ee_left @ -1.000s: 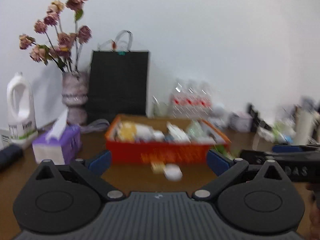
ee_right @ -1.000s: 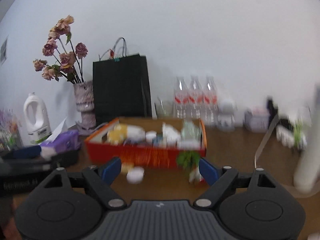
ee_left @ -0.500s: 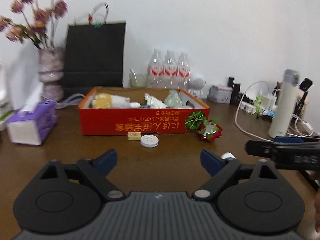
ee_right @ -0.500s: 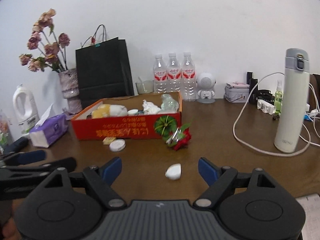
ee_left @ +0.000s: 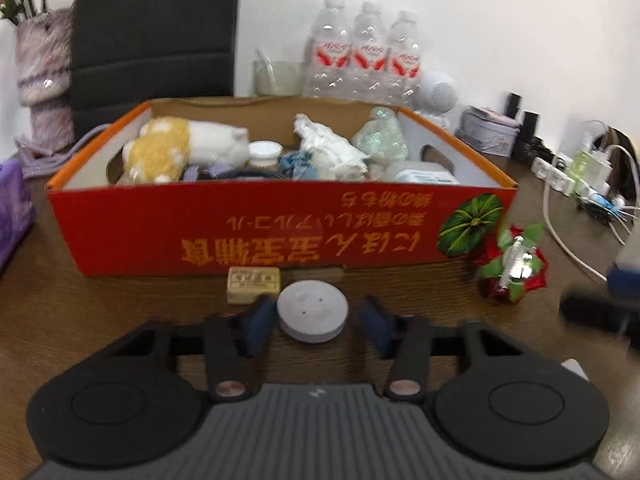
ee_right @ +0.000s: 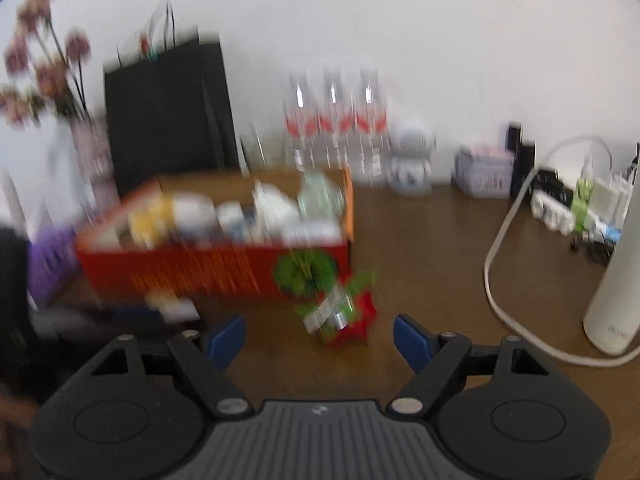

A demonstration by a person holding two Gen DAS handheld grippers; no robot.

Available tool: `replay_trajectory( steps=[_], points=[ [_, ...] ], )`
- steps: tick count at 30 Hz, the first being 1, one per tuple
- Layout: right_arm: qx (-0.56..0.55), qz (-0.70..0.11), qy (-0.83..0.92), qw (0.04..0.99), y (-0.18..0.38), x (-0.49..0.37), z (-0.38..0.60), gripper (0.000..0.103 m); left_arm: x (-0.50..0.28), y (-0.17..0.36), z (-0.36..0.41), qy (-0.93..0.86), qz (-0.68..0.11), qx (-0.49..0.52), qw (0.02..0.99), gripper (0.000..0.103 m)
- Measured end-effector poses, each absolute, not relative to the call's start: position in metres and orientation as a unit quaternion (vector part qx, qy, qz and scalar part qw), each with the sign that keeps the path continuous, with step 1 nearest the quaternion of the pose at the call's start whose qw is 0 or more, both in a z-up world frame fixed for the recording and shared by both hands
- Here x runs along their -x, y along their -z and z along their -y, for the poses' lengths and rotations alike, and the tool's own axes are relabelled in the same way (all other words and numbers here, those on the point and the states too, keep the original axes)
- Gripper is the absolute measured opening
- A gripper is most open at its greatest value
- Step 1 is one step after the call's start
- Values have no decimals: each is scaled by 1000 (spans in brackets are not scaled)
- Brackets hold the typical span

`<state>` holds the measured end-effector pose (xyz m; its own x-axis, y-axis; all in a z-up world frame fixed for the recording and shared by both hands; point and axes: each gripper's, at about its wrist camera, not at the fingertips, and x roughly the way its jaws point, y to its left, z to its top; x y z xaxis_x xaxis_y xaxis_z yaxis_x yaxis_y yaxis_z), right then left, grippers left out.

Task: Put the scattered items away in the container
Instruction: 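Grasp the white round cap with the left gripper while the right grasps a small white piece, then carry the white cap and white piece into the box and release both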

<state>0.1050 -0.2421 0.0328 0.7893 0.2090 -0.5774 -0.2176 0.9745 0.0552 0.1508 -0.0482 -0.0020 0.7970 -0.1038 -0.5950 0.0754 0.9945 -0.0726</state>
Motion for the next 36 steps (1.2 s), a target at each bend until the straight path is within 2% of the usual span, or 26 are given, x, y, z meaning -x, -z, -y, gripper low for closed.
replay_trajectory(
  steps=[6, 8, 12, 13, 14, 21, 36],
  points=[
    [-7, -333, -138, 933, -3, -77, 255, 71, -145, 1, 51, 53, -315, 21, 948, 40],
    [0, -338, -139, 931, 3, -77, 254, 55, -133, -1, 52, 65, -318, 27, 946, 40],
    [11, -334, -130, 933, 5, -84, 251, 42, -90, -8, 53, 89, -308, 20, 947, 40],
    [16, -333, -130, 934, 5, -85, 249, 27, -78, -8, 52, 89, -307, 16, 948, 40],
    [22, -332, -134, 933, 5, -85, 246, 23, -66, -8, 51, 87, -305, 12, 948, 40],
    [22, -312, -179, 933, -3, -58, 229, 23, 0, -14, 40, 59, -285, 4, 957, 40],
    [17, -186, -210, 960, -52, 61, 220, 22, 92, -54, 42, 33, -185, -11, 982, 40]
  ],
)
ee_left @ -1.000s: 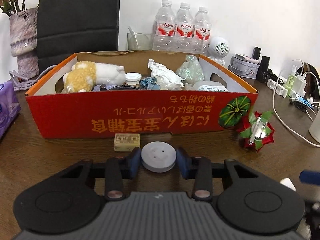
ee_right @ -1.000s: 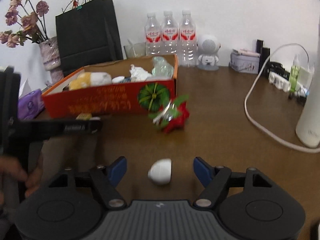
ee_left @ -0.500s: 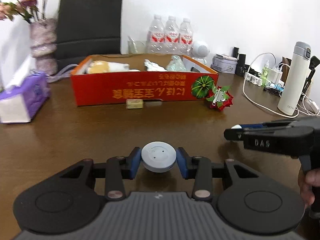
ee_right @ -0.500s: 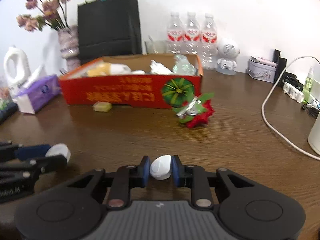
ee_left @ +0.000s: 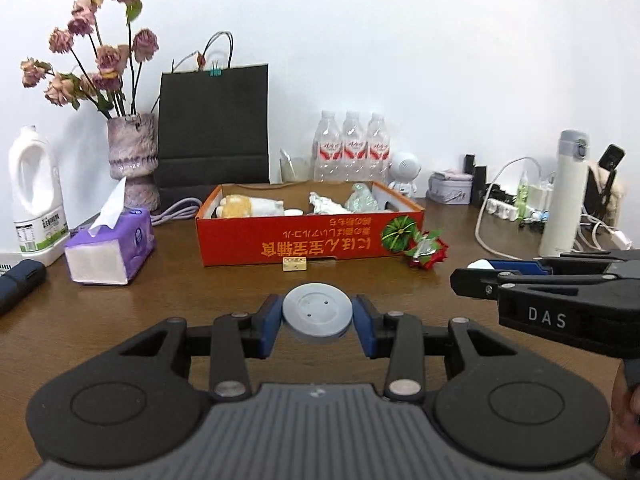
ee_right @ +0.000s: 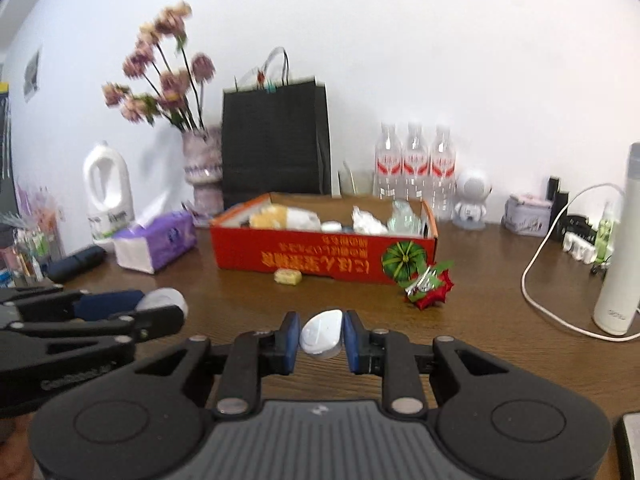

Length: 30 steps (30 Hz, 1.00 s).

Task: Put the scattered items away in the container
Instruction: 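Carry the white cap and white piece into the box and release both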

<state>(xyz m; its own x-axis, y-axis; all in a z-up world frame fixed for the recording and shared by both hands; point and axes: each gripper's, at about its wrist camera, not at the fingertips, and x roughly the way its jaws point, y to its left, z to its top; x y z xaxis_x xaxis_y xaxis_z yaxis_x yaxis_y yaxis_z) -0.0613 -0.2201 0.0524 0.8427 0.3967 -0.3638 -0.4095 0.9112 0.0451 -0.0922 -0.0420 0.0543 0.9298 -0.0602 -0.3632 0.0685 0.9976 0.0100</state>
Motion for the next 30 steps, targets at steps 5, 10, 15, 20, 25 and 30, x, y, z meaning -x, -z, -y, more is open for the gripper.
replay_trajectory(
  steps=[5, 10, 15, 20, 25, 30],
  points=[
    [24, -172, -205, 963, -55, 96, 227, 22, 126, -58, 49, 33, -175, -22, 984, 40],
    [18, -157, -203, 966, -59, 115, 235, 22, 146, -61, 50, 29, -163, -27, 986, 40],
    [17, -148, -205, 967, -61, 121, 234, 23, 150, -61, 50, 30, -161, -27, 986, 40],
    [9, -155, -200, 967, -57, 111, 235, 23, 140, -56, 48, 31, -172, -19, 984, 40],
    [4, -173, -191, 966, -50, 83, 233, 23, 110, -52, 41, 37, -187, -10, 982, 40],
    [-8, -183, -185, 966, -52, 34, 226, 23, 60, -60, 32, 64, -189, 4, 980, 40]
  ],
)
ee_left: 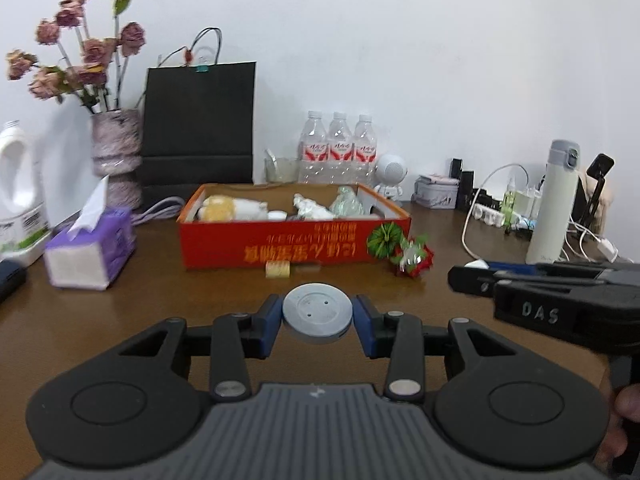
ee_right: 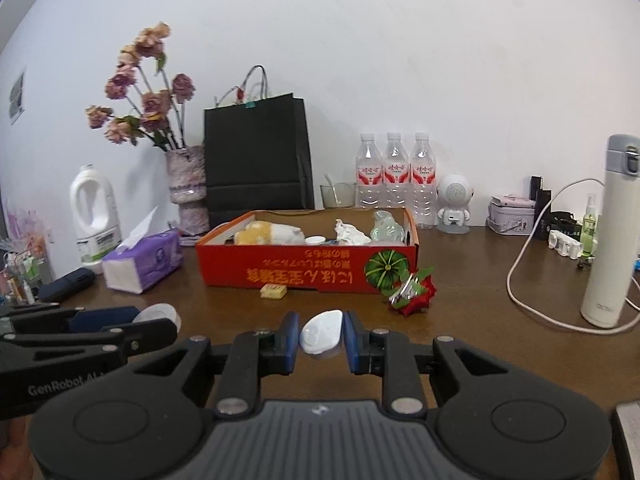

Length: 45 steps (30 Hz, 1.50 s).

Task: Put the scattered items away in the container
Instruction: 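Carry the white cap and white piece into the box and release both, then withdraw both tools from the box back over the desk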

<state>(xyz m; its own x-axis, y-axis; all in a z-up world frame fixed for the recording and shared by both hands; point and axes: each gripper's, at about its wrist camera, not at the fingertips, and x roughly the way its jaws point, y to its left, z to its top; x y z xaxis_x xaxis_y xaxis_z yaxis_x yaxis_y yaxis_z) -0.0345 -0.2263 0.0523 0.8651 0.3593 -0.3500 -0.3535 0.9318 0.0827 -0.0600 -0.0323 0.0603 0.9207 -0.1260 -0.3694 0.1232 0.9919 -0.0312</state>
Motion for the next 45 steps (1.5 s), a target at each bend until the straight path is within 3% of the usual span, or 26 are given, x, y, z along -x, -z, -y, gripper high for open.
replay_trajectory(
  steps=[8, 16, 21, 23, 25, 27, 30, 36, 39, 41, 45],
  points=[
    [-62, -190, -201, 959, -93, -82, 225, 23, -76, -93, 20, 113, -186, -17, 976, 40],
    [-50, -272, -216, 936, -123, -231, 200, 23, -228, -86, 28, 160, -290, -37, 943, 41],
    [-30, -366, -203, 908, -104, -318, 187, 23, -276, -55, 33, 168, -361, -43, 916, 41],
    [-21, -400, -193, 896, -88, -340, 182, 23, -282, -49, 32, 158, -363, -47, 917, 51],
    [-5, -424, -176, 889, -74, -355, 179, 23, -284, -49, 27, 169, -362, -33, 916, 52],
    [8, -433, -163, 887, -64, -362, 180, 23, -284, -55, 19, 184, -356, -13, 916, 60],
    [18, -442, -143, 885, -57, -364, 184, 38, -287, -69, 8, 176, -344, -1, 922, 64],
    [-8, -431, -147, 890, -76, -356, 188, 56, -292, -89, -9, 136, -355, 32, 925, 70],
    [-23, -433, -164, 886, -93, -348, 187, 61, -282, -97, -11, 112, -355, 11, 928, 78],
    [-22, -430, -172, 886, -103, -338, 184, 66, -271, -103, -12, 100, -348, 3, 932, 88],
    [-4, -389, -170, 906, -119, -300, 182, 80, -226, -109, -17, 27, -282, -13, 959, 100]
  ],
)
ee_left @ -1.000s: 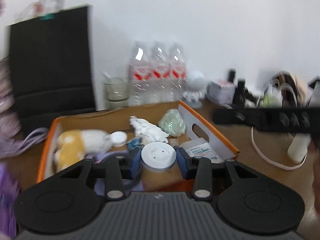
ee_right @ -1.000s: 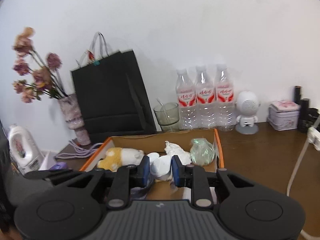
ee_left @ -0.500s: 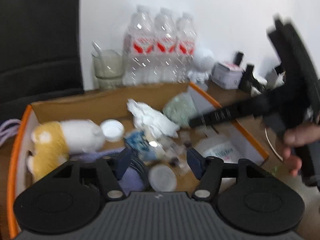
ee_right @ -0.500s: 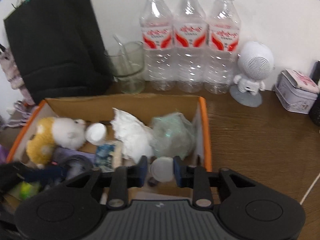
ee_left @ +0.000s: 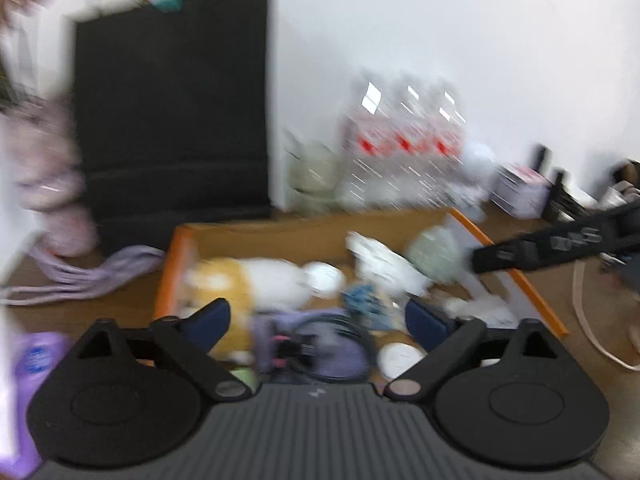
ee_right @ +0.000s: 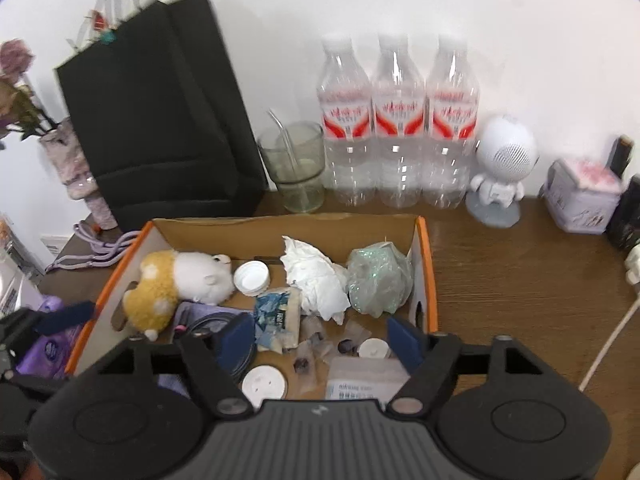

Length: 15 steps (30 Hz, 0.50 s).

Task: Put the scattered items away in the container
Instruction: 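Withdraw both tools from the box back over the desk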

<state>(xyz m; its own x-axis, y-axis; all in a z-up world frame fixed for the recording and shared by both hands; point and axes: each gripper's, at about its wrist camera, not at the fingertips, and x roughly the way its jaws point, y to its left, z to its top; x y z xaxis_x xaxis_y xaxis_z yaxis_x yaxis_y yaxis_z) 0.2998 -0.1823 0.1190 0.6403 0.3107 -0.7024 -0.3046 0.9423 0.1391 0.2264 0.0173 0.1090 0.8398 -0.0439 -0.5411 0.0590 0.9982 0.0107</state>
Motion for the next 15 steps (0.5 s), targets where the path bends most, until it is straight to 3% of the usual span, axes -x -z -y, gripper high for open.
replay_trajectory(
  steps=[3, 5, 7, 15],
  points=[
    [8, -294, -161, 942, -123, -247, 180, 80, -179, -105, -22, -25, -206, -2, 978, 103],
    [6, -218, -156, 963, -117, -207, 180, 90, -148, -99, -25, -40, -167, 14, 985, 103],
    [-8, -168, -146, 975, -106, -170, 181, 93, -118, -90, -27, -54, -142, 24, 988, 103],
    [-24, -155, -148, 976, -69, -98, 179, 93, -36, -72, -27, -58, -95, 35, 993, 103]
  ],
)
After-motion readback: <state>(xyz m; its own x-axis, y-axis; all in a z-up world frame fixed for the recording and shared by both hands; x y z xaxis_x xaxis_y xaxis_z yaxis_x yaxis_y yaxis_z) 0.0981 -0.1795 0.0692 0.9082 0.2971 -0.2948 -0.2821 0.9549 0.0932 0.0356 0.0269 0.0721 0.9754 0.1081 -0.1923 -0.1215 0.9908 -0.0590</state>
